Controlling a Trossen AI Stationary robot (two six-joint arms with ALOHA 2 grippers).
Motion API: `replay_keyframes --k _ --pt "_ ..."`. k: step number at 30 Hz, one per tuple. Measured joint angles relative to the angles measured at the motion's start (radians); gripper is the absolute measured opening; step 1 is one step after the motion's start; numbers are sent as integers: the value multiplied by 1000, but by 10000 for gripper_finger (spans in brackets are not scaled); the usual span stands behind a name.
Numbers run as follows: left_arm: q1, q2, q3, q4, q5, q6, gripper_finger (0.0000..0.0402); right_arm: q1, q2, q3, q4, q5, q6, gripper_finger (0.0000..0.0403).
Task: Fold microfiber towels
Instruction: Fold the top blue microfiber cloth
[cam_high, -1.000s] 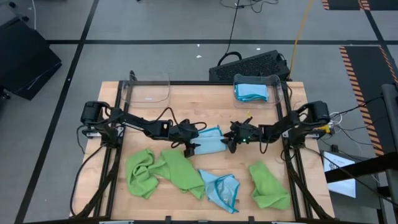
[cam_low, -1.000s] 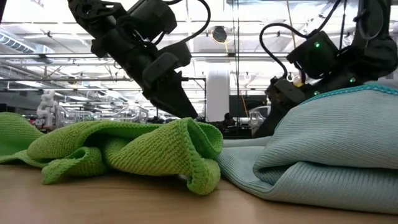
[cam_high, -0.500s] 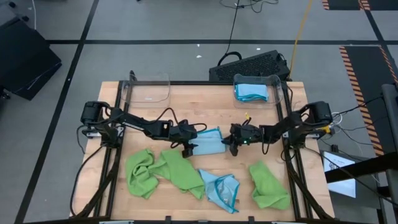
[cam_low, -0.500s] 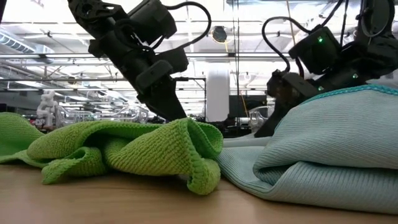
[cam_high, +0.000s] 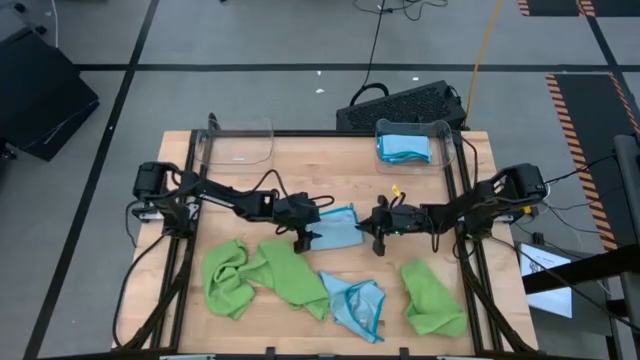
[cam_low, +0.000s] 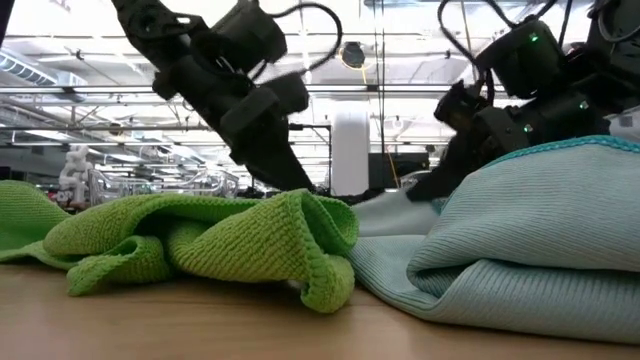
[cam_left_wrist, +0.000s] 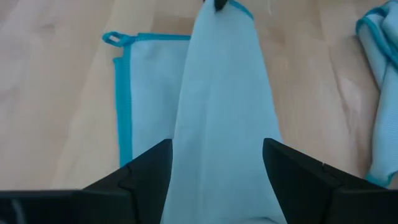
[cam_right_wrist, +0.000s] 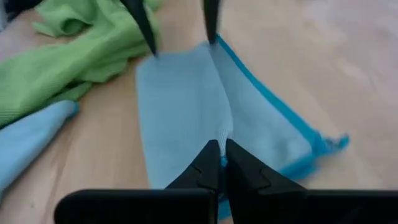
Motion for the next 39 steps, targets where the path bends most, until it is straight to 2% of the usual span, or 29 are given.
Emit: replay_keyframes --k 5,19,22,25,31,37,39 --pt "14 56 0 50 63 34 253 27 0 1 116 0 -124 5" --pt "-2 51 -1 -22 54 15 253 37 0 2 167 2 -209 5" --pt "-14 51 -1 -33 53 16 242 37 0 2 173 9 -216 5" --pt "-33 51 -1 -41 54 24 211 37 0 2 173 26 -216 5" --pt "-53 51 -1 -46 48 12 115 37 0 2 174 24 -216 5" --pt "-80 51 -1 -47 -13 -62 28 61 0 1 163 23 -201 4" --pt "-91 51 -1 -46 -34 -87 10 73 0 1 162 23 -181 4"
